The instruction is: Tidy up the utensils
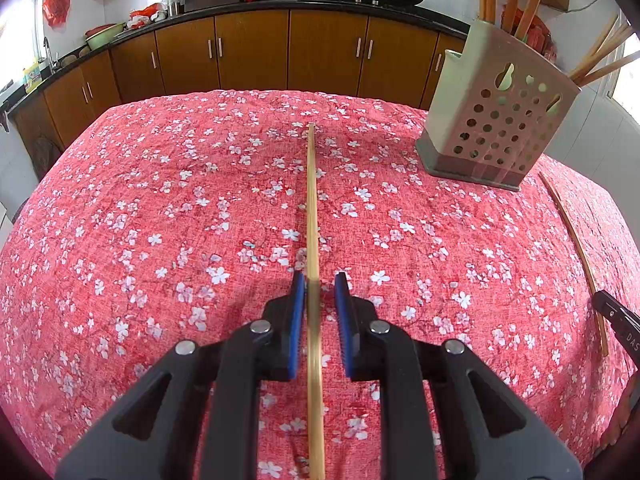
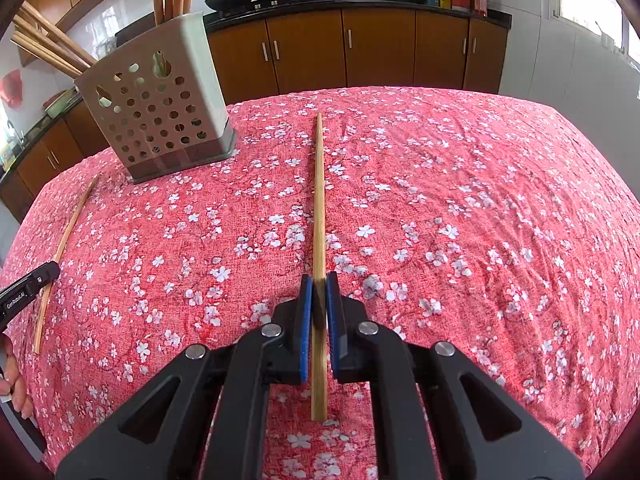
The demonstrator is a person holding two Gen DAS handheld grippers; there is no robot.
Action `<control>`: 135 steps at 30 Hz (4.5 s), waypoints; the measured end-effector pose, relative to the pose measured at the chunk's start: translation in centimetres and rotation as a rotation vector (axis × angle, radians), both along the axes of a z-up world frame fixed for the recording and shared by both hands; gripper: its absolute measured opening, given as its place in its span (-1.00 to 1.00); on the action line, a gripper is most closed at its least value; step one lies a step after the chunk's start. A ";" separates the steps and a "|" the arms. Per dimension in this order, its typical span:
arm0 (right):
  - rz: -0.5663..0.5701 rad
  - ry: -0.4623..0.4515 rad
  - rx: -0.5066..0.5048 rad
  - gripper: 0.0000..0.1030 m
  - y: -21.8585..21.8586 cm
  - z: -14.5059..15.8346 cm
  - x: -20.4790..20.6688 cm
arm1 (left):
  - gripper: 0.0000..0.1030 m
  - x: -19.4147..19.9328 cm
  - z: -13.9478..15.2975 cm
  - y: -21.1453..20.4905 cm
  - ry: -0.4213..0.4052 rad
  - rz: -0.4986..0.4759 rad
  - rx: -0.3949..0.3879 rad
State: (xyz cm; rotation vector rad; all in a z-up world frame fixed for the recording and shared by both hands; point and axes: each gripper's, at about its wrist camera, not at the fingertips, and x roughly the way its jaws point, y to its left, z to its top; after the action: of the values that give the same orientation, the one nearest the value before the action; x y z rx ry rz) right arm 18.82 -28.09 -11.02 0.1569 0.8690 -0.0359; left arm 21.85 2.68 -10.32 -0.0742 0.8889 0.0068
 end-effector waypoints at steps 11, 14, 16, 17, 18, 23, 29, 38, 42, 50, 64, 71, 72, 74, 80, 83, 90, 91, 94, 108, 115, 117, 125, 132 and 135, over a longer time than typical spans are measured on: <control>0.000 0.001 -0.010 -0.84 0.1 0.1 0.0 | -0.66 -0.9 -0.1 -0.6 0.004 -0.038 0.048; 0.004 0.002 -0.011 -0.84 0.1 0.1 -0.1 | -0.66 -1.3 -0.1 -0.5 0.005 -0.038 0.044; 0.005 0.002 -0.013 -0.84 0.1 0.1 -0.2 | -0.66 -1.6 -0.1 -0.4 0.005 -0.037 0.044; 0.007 0.003 -0.017 -0.84 0.1 0.1 -0.3 | -0.66 -1.9 -0.1 -0.3 0.006 -0.038 0.045; 0.008 0.003 -0.018 -0.84 0.1 0.1 -0.4 | -0.66 -2.2 -0.1 -0.3 0.006 -0.040 0.045; 0.011 0.001 0.000 -0.84 -0.2 0.2 -0.9 | -0.71 -3.3 0.1 -0.1 0.006 -0.048 0.043; 0.002 -0.047 0.023 -0.85 -0.9 1.1 -2.0 | -0.85 -3.6 0.6 0.7 0.007 -0.049 0.049; -0.038 -0.234 0.036 -0.85 -2.6 6.2 -4.2 | -0.85 -4.7 6.7 1.1 -0.156 -0.067 0.040; -0.048 -0.311 0.026 -0.85 -2.7 8.3 -4.8 | -0.85 -5.5 10.0 1.3 -0.256 -0.065 0.014; -0.045 -0.436 0.034 -0.85 -2.6 11.7 -5.3 | -0.85 -5.6 13.7 1.0 -0.353 -0.053 -0.033; 0.058 -0.620 0.167 -0.85 -1.8 20.1 -5.6 | -0.86 -5.8 20.8 -1.8 -0.453 -0.189 -0.129; 0.107 -0.748 0.165 -0.85 -0.1 24.0 -5.3 | -0.86 -5.7 25.0 -4.5 -0.538 -0.270 -0.180; 0.109 -0.759 0.164 -0.85 0.0 24.3 -5.1 | -0.86 -5.6 25.6 -4.8 -0.553 -0.272 -0.184; 0.111 -0.785 0.159 -0.85 0.3 24.9 -4.7 | -0.86 -5.4 26.8 -5.5 -0.592 -0.271 -0.183; 0.110 -0.835 0.148 -0.85 0.7 25.6 -3.0 | -0.86 -3.7 28.8 -7.5 -0.657 -0.260 -0.142; 0.106 -0.853 0.135 -0.85 1.1 25.5 -1.9 | -0.86 -2.2 28.5 -8.0 -0.640 -0.248 -0.139; 0.097 -0.817 0.126 -0.85 2.5 23.6 1.1 | -0.86 0.8 26.8 -8.0 -0.612 -0.221 -0.128; 0.099 -0.804 0.126 -0.85 2.8 23.2 1.5 | -0.86 1.2 26.5 -8.0 -0.611 -0.219 -0.127; 0.107 -0.778 0.121 -0.85 3.1 22.4 2.4 | -0.86 2.2 25.8 -8.2 -0.607 -0.205 -0.115; 0.139 -0.710 0.129 -0.83 3.8 21.6 2.9 | -0.84 3.6 24.6 -8.2 -0.574 -0.209 -0.124; 0.121 -0.740 0.118 -0.35 3.1 22.6 1.6 | -0.53 2.9 25.3 -7.2 -0.594 -0.188 -0.134; 0.122 -0.748 0.117 -0.34 3.0 23.0 1.2 | -0.49 2.6 25.5 -6.9 -0.600 -0.179 -0.139; 0.124 -0.757 0.088 0.07 2.1 23.7 -1.9 | -0.18 -0.8 26.1 -4.6 -0.627 -0.135 -0.109; 0.118 -0.752 0.016 0.89 2.4 22.5 -6.7 | 0.63 -7.1 24.6 -3.0 -0.668 -0.125 -0.055; 0.116 -0.751 -0.056 0.97 3.2 21.5 -8.7 | 0.85 -9.7 23.3 -2.7 -0.670 -0.116 -0.031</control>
State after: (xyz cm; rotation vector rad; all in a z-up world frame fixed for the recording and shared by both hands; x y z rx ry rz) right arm 10.13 -24.88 10.49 0.0567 0.1263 0.1027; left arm 12.14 -0.04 12.98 -0.0482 0.2223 -0.1334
